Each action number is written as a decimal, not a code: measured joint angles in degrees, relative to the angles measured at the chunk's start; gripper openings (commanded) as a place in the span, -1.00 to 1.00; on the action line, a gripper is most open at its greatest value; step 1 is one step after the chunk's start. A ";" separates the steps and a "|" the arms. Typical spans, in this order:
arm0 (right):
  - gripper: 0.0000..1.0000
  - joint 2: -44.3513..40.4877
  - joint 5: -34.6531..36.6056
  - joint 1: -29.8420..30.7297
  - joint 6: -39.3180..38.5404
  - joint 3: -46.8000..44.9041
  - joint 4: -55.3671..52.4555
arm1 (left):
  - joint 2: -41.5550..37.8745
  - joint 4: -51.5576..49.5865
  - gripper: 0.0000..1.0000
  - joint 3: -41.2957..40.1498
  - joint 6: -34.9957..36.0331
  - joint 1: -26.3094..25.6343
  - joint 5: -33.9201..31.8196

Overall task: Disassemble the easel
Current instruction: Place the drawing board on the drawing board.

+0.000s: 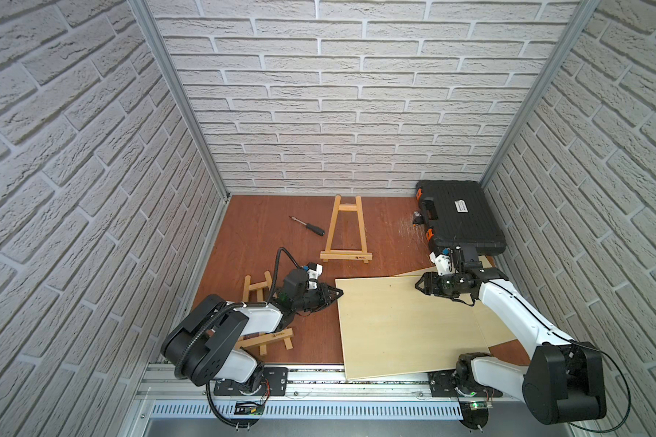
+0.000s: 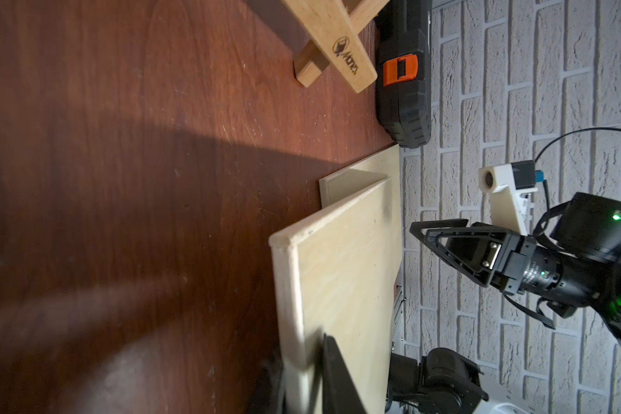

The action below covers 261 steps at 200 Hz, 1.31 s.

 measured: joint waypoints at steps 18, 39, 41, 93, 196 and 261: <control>0.31 0.00 2.47 -0.22 0.11 1.79 -1.51 | 2.86 3.39 -0.73 0.33 -1.03 -1.29 -0.83; 0.43 -0.02 6.01 -1.09 1.11 3.78 -3.04 | 6.43 6.54 -0.74 1.40 -1.92 -3.21 -1.64; 0.45 -0.04 6.34 -1.25 1.22 3.91 -3.15 | 6.78 6.80 -0.74 1.51 -2.05 -3.45 -1.68; 0.55 -0.76 12.46 -8.55 3.06 4.59 -6.21 | 16.04 13.64 -0.75 6.25 -4.20 -7.61 -2.89; 0.63 -1.01 12.07 -15.04 4.83 4.48 -6.93 | 25.03 15.74 -0.75 15.30 -5.18 -14.34 -5.84; 0.77 -9.40 13.49 -16.76 12.52 2.86 -11.15 | 27.15 12.76 -0.74 19.80 -4.52 -14.73 -5.18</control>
